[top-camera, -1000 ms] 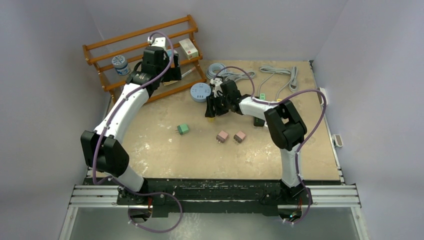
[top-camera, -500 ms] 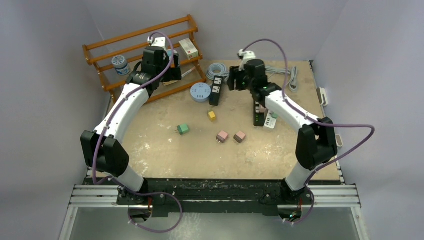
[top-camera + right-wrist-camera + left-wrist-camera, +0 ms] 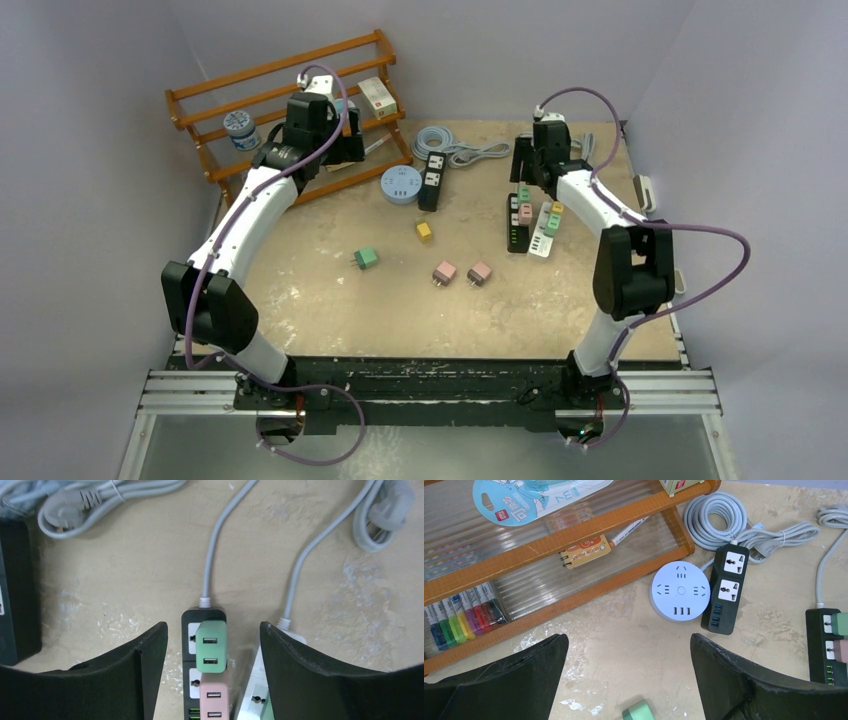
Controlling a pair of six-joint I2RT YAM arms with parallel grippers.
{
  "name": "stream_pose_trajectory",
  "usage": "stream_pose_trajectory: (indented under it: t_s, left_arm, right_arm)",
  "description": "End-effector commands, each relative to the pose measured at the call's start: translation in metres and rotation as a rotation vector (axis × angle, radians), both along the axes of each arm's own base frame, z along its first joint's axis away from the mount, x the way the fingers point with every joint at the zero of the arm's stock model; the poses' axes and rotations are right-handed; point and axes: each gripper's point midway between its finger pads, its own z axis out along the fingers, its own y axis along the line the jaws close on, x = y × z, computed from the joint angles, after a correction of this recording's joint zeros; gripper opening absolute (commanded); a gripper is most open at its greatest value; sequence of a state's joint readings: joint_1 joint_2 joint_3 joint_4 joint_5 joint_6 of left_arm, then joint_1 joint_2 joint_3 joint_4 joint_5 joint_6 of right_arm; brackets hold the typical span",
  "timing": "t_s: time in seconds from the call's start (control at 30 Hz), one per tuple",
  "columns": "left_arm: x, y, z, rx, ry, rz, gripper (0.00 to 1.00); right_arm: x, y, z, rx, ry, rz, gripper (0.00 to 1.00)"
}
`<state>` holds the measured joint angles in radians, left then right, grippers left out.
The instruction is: Pull the plug off the socket
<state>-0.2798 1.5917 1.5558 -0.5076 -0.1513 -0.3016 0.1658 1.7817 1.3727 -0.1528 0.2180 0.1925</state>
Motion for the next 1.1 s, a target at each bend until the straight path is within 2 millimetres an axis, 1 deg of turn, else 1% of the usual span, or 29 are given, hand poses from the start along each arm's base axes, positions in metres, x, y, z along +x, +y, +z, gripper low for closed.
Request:
stream_pose_trajectory:
  t_s: [0.0,0.13,0.3,0.47,0.5,0.53,0.57,0.6,0.63,0.7,0.73,0.8,0.83,0.87,0.9,0.93,1.0,1.07]
  left_arm:
    - [0.001,0.000,0.017,-0.008,-0.045,-0.018,0.93]
    - [0.001,-0.002,0.015,-0.014,-0.037,-0.025,0.93]
    - [0.001,-0.007,0.010,-0.030,-0.022,-0.044,0.93]
    - [0.000,-0.009,0.009,-0.037,-0.013,-0.055,0.93]
    - [0.000,-0.010,0.007,-0.041,-0.009,-0.060,0.93]
    - [-0.001,-0.013,0.007,-0.052,-0.007,-0.068,0.93]
    - [-0.001,-0.016,0.005,-0.066,-0.001,-0.080,0.93]
    - [-0.001,-0.021,0.004,-0.086,0.002,-0.093,0.93]
    - [-0.002,-0.026,0.000,-0.111,0.010,-0.108,0.93]
    - [-0.002,-0.040,-0.004,-0.177,0.015,-0.135,0.93]
    - [-0.003,-0.049,-0.006,-0.211,0.014,-0.151,0.93]
    - [-0.006,-0.074,-0.012,-0.252,0.016,-0.191,0.93]
    - [-0.009,-0.090,-0.014,-0.261,0.018,-0.217,0.93]
    - [-0.011,-0.109,-0.018,-0.270,0.022,-0.246,0.93]
    - [-0.013,-0.127,-0.027,-0.272,0.043,-0.272,0.93]
    - [-0.016,-0.145,-0.030,-0.280,0.048,-0.302,0.94]
    - [-0.021,-0.179,-0.037,-0.318,0.065,-0.357,0.94]
    - [-0.025,-0.209,-0.039,-0.395,0.071,-0.414,0.94]
  right_arm:
    - [-0.001,0.006,-0.002,0.007,0.022,0.025,0.68]
    - [-0.008,0.008,-0.025,0.014,0.079,0.029,0.67]
    - [-0.010,0.011,-0.051,0.022,0.125,0.040,0.64]
    - [-0.011,0.017,-0.065,0.041,0.154,0.063,0.60]
    - [-0.012,0.016,-0.067,0.040,0.155,0.060,0.57]
    - [-0.012,0.016,-0.067,0.039,0.153,0.061,0.49]
    - [-0.011,0.016,-0.067,0.039,0.152,0.064,0.17]
    - [-0.012,0.016,-0.067,0.038,0.152,0.060,0.00]
    - [-0.012,0.016,-0.064,0.041,0.145,0.059,0.00]
    - [-0.009,0.017,-0.047,0.058,0.089,0.054,0.00]
    - [-0.007,0.019,-0.031,0.073,0.039,0.058,0.00]
    - [0.000,0.023,0.008,0.108,-0.075,0.070,0.00]
    - [0.005,0.026,0.031,0.128,-0.140,0.080,0.00]
    - [0.007,0.030,0.050,0.149,-0.184,0.092,0.00]
    - [0.010,0.034,0.070,0.168,-0.224,0.108,0.00]
    - [0.012,0.038,0.087,0.189,-0.252,0.124,0.00]
    - [0.017,0.048,0.115,0.230,-0.291,0.164,0.00]
    - [0.019,0.057,0.136,0.265,-0.328,0.202,0.00]
